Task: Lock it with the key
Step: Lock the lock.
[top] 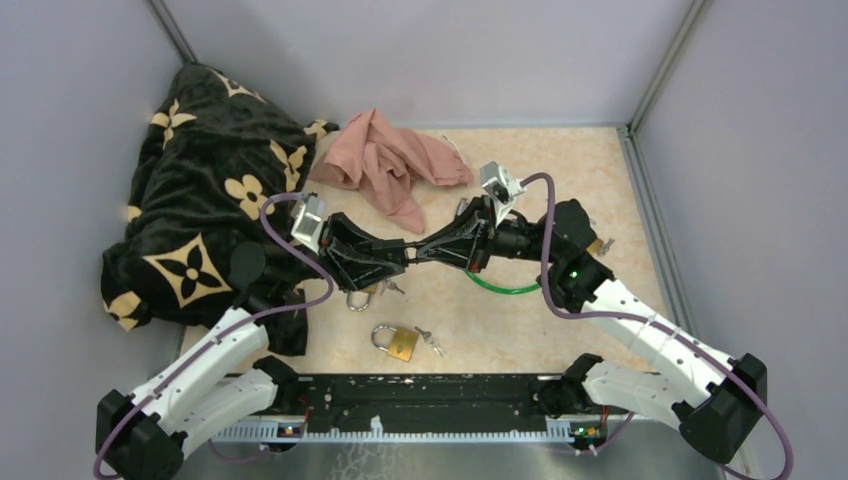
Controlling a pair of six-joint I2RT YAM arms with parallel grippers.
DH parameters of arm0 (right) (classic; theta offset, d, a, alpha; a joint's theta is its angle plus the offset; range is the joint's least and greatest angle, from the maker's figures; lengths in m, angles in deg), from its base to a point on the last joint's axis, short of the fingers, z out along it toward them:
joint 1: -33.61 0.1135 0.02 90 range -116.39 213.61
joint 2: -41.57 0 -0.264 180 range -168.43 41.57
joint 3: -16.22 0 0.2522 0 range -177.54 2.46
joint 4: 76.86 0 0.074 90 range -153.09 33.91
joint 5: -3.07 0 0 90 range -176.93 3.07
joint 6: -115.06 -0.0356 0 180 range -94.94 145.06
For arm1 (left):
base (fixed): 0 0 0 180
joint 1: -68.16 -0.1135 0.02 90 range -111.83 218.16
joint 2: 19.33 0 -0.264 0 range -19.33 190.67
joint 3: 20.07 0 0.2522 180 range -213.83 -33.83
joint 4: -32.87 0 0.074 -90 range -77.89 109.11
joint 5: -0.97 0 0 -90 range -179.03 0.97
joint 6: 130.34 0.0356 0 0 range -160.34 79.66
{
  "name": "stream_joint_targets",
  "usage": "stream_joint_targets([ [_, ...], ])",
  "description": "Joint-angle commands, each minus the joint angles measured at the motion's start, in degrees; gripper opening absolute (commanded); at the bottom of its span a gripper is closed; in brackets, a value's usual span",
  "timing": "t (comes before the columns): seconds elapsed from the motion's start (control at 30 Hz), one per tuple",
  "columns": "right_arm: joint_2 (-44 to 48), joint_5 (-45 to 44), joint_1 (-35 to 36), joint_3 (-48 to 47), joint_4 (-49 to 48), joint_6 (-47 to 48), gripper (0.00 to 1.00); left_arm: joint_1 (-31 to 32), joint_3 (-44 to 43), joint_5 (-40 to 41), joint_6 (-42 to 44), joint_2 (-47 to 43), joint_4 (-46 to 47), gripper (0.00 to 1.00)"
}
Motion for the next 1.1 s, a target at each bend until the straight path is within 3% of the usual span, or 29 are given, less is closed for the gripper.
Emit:
stream_joint_targets([
  [0.0,1.36,-1.70,-0.16,-1.08,-4.06,1.11,0.00,0.31,-2.11,-0.02,0.99,-1.27,0.93,0.00],
  [0.17,0.73,0.45,-0.17,-1.76,2.62,4.97,0.00,-0.25,-1.09,-0.24,-1.36,-2.41,0.89,0.00],
  [0.2,0.63,1.04,-0.17,-1.90,4.38,6.26,0.04,-0.40,-0.75,0.14,-2.17,-2.58,1.26,0.00],
  [0.27,0.61,2.66,-0.17,-1.92,7.38,8.53,0.29,-0.98,-0.19,0.83,-4.32,-3.07,2.14,0.00],
  [0.33,0.79,4.12,-0.17,-1.84,8.78,9.48,0.43,-1.65,0.69,1.29,-6.55,-3.83,3.36,0.00],
  [0.6,4.08,4.48,-0.21,-2.53,14.28,12.28,0.71,-2.27,5.32,-1.27,-4.23,-6.53,6.06,0.00],
  [0.7,3.58,3.74,-0.17,-4.42,18.67,13.05,0.70,-2.30,5.84,-3.91,-1.37,-6.58,7.37,0.00],
  [0.83,3.37,3.09,-0.16,-4.21,19.79,12.23,0.50,-2.25,5.84,-3.93,-1.40,-6.05,8.18,0.00],
  [1.07,3.98,2.84,0.01,-2.77,17.05,11.35,0.34,-2.28,6.29,-4.26,-2.89,-5.13,8.47,0.00],
])
